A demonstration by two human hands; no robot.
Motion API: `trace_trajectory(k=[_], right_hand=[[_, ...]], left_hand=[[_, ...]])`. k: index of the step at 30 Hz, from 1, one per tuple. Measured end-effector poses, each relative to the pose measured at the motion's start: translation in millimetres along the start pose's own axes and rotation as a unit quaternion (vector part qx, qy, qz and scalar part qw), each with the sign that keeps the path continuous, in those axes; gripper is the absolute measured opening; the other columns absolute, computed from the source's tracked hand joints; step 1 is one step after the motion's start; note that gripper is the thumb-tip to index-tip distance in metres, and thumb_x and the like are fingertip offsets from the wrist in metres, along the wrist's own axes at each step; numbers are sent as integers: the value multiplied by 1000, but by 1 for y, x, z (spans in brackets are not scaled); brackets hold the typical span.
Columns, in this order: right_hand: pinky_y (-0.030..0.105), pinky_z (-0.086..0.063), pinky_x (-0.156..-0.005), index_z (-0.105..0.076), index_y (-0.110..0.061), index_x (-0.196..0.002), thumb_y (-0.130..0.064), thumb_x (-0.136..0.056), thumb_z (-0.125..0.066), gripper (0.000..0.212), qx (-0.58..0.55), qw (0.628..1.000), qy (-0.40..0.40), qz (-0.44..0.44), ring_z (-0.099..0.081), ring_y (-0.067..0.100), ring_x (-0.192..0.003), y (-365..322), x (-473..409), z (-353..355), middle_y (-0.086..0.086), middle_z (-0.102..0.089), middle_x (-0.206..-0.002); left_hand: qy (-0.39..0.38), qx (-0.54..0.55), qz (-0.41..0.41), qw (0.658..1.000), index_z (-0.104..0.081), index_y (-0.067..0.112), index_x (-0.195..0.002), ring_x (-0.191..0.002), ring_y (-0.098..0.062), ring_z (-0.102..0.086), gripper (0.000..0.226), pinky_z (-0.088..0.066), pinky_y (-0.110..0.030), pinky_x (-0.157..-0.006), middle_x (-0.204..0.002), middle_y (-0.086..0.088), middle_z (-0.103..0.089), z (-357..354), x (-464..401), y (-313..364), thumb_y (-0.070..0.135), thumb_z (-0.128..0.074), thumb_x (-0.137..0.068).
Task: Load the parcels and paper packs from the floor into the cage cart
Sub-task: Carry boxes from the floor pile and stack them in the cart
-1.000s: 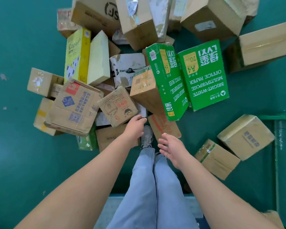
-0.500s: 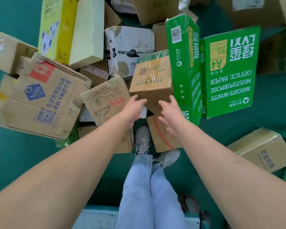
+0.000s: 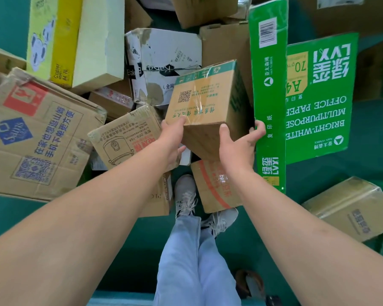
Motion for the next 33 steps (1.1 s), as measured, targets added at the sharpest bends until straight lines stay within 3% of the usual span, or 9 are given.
trace_trajectory(k=[3,6,10,13,16,21,25,29,33], right_hand=[[44,-35,-116,-17,-34,-154,-50,-98,-58,72,51,994,-29,91,-37,24,-144,-9,-7,0,-2,-27,-164],[42,-30,-122,-16,-33,-162,-55,-98,-56,79,61,990,-85,94,-30,18,-151,-13,-24,-9,-6,-24,-168],[47,-24,-125,-15,-27,-164,-62,-96,-53,85,63,992,-88,57,-22,22,-155,-16,-41,-12,-1,-18,-170],[50,-26,-123,-16,-27,-163,-70,-89,-55,95,42,996,-67,41,-24,23,-153,-15,-41,-6,-1,-22,-168],[52,-30,-121,-17,-28,-162,-77,-81,-57,102,19,998,-58,29,-30,21,-150,-7,-24,5,-3,-26,-166],[47,-35,-120,-21,-28,-159,-83,-72,-60,110,-18,998,-44,39,-39,15,-143,-4,31,33,-5,-38,-158],[49,-38,-117,-23,-31,-157,-87,-70,-59,110,-13,998,-47,46,-43,16,-140,-29,85,58,-7,-42,-154],[51,-38,-117,-23,-30,-158,-85,-73,-58,107,0,995,-59,83,-40,17,-142,-67,145,85,-7,-39,-156],[52,-39,-116,-24,-30,-158,-84,-73,-56,106,24,990,-85,107,-40,19,-143,-104,212,113,-5,-38,-157]], left_hand=[[8,27,1,1000,-17,48,-155,-125,-25,-58,88,-55,-45,-96,-147,3,-50,-6,-4,-2,54,-66,-82],[24,42,3,999,-15,52,-155,-125,-26,-59,105,-59,-42,-89,-152,0,-46,-6,-13,-8,61,-70,-65],[19,19,-35,999,-30,28,-149,-113,-16,-61,74,-55,-34,-83,-135,1,-57,-3,-17,0,48,-69,-89],[12,11,-48,999,-34,24,-131,-100,-8,-57,55,-49,-33,-85,-119,4,-56,-4,-13,4,47,-67,-94],[18,16,-61,998,-33,28,-125,-111,-18,-58,69,-49,-42,-103,-123,0,-56,-1,10,5,61,-70,-77],[2,2,-102,995,-31,30,-132,-114,-23,-59,71,-52,-48,-101,-125,-3,-57,19,72,3,63,-68,-81],[15,-1,-126,992,-30,29,-139,-111,-16,-54,66,-49,-43,-99,-121,6,-53,49,148,1,62,-63,-92],[6,27,-143,989,-27,31,-155,-127,-21,-51,89,-43,-45,-106,-141,4,-52,80,224,-8,74,-60,-84],[17,67,-153,986,-30,30,-155,-128,-19,-51,96,-42,-41,-104,-145,5,-52,111,310,-18,78,-61,-78]])
Point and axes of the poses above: each hand's wrist, its own x-axis away from the middle knuckle, its own z-axis out of the back of the hand, y = z × x, the point moved 7 cm from there along -x, towards the middle knuckle
